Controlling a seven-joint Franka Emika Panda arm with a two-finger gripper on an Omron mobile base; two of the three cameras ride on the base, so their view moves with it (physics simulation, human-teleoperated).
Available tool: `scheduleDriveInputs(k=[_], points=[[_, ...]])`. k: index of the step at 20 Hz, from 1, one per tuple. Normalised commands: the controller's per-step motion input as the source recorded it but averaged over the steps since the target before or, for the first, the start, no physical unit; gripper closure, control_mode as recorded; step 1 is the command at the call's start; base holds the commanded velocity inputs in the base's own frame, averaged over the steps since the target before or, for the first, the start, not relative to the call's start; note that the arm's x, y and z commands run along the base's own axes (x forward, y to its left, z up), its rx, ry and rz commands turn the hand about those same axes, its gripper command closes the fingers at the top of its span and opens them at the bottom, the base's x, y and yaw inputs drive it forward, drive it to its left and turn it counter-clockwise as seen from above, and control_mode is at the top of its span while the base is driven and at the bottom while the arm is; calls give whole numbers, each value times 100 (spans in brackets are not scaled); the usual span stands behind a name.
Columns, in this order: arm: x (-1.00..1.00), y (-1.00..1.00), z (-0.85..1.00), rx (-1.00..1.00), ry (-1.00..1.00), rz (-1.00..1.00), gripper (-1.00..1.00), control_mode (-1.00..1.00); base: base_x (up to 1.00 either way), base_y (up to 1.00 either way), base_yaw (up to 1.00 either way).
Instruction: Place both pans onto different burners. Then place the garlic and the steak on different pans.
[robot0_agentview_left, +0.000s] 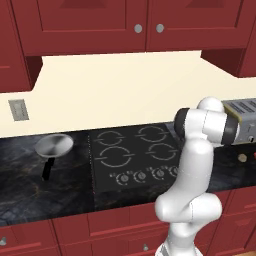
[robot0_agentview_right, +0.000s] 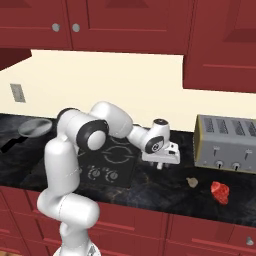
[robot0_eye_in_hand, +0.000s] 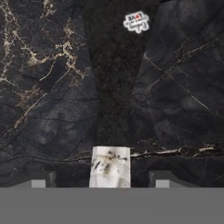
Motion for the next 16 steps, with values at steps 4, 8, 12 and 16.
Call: scheduleDriveInputs(k=[4, 8, 12, 16], points=[[1, 0, -40, 0, 0, 0, 100, -100, 0, 0, 0], [2, 0, -36, 0, 0, 0, 100, -100, 0, 0, 0], [7, 0, -4, 0, 0, 0, 100, -100, 0, 0, 0], [1, 0, 0, 0, 0, 0, 100, -100, 0, 0, 0]])
